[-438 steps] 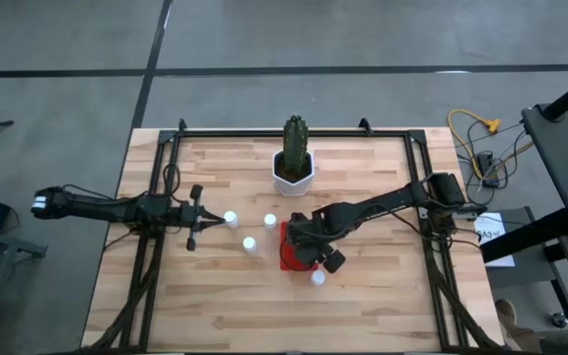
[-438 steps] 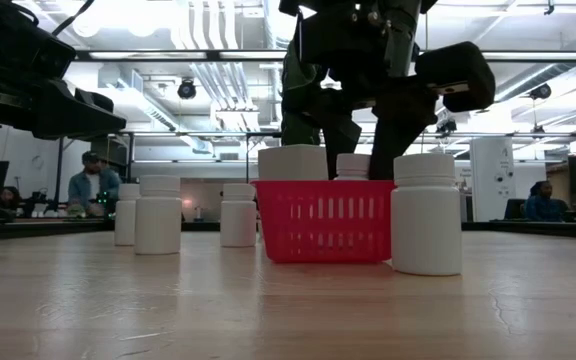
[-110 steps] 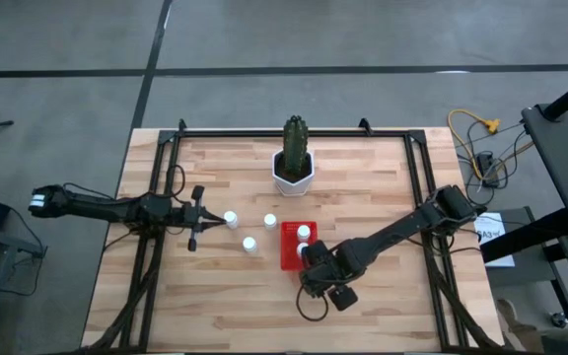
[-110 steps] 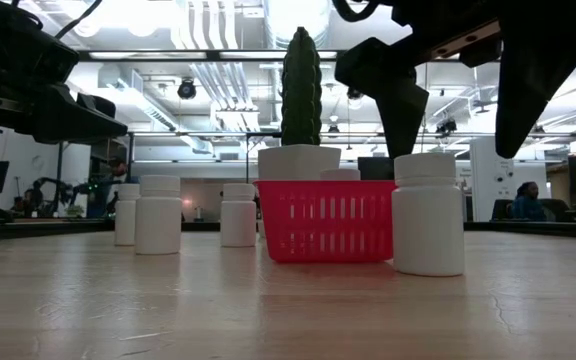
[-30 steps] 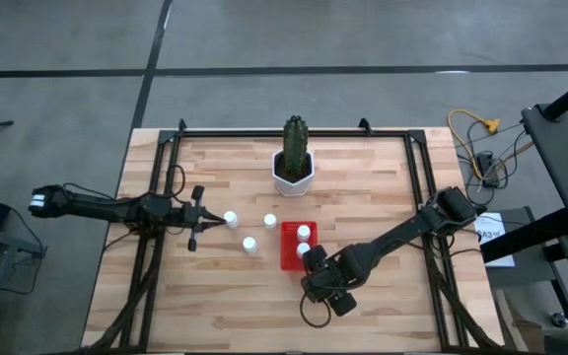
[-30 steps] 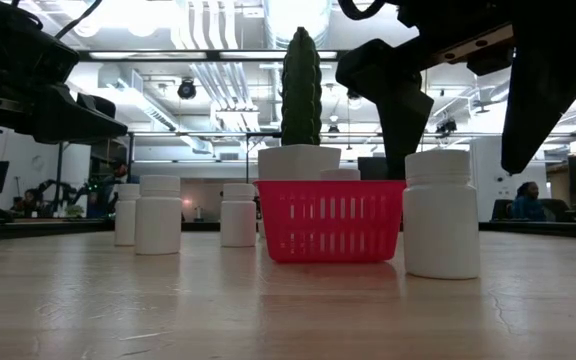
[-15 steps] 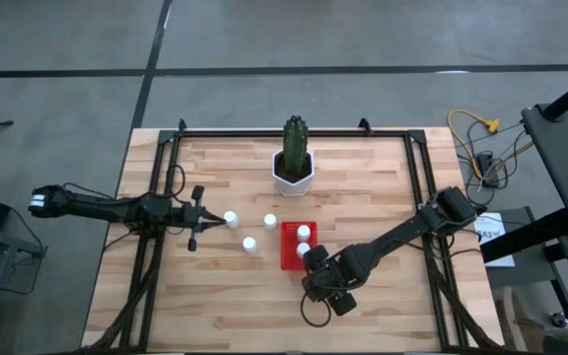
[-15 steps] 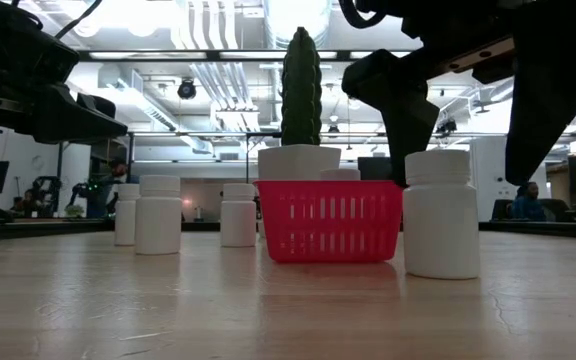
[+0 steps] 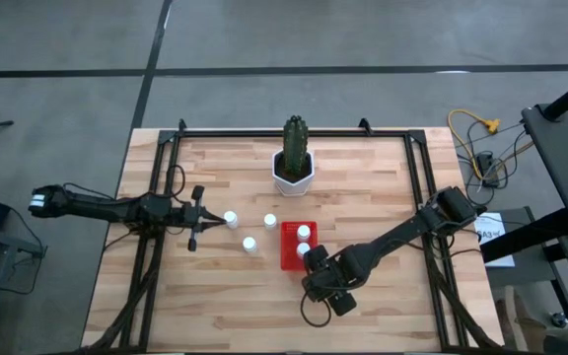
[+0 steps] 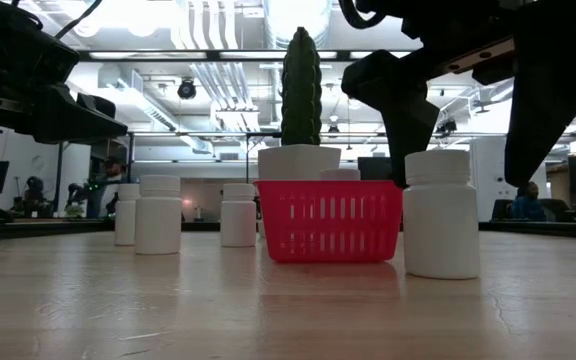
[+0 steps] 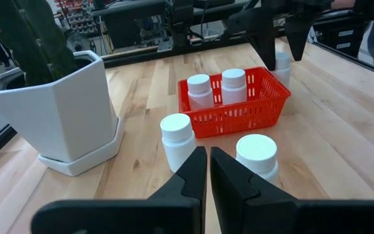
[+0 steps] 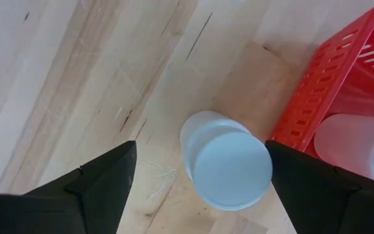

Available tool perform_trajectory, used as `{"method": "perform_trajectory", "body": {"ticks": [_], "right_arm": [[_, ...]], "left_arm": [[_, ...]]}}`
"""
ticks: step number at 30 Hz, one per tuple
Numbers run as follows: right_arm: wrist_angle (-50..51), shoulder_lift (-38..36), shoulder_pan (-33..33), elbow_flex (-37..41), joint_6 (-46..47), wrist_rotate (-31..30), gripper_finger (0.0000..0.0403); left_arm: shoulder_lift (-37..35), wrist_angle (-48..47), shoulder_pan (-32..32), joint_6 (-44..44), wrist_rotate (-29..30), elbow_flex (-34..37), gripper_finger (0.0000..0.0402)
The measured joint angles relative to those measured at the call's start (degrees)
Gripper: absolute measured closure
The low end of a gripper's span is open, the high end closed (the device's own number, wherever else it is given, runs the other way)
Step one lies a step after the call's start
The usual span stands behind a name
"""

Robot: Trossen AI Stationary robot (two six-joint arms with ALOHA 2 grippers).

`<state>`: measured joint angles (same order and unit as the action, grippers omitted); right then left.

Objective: Pick and place pill bottles into a basket
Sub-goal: Put the white pill bottle into the red bin

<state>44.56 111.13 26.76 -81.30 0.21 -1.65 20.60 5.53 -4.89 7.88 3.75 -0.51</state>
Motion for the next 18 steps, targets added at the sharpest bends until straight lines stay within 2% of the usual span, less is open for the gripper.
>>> {"method": "perform_trajectory", "body": {"ticks": [6,16,18], "right_arm": [[-0.05,0.00,0.00,0.00,-0.13,0.04,0.0116],[-0.15,0.00,0.00,0.00,-1.22,0.22,0.0249],[-0.16,0.00,0.00,-0.01,-2.28,0.23,0.0257]], "left_arm": [[0.00,0.01,0.00,0.00,0.00,0.00,0.0398],[0.00,-0.01,0.00,0.00,0.00,0.00,0.0398],[0.00,-0.01,0.00,0.00,0.00,0.00,0.0398]]}}
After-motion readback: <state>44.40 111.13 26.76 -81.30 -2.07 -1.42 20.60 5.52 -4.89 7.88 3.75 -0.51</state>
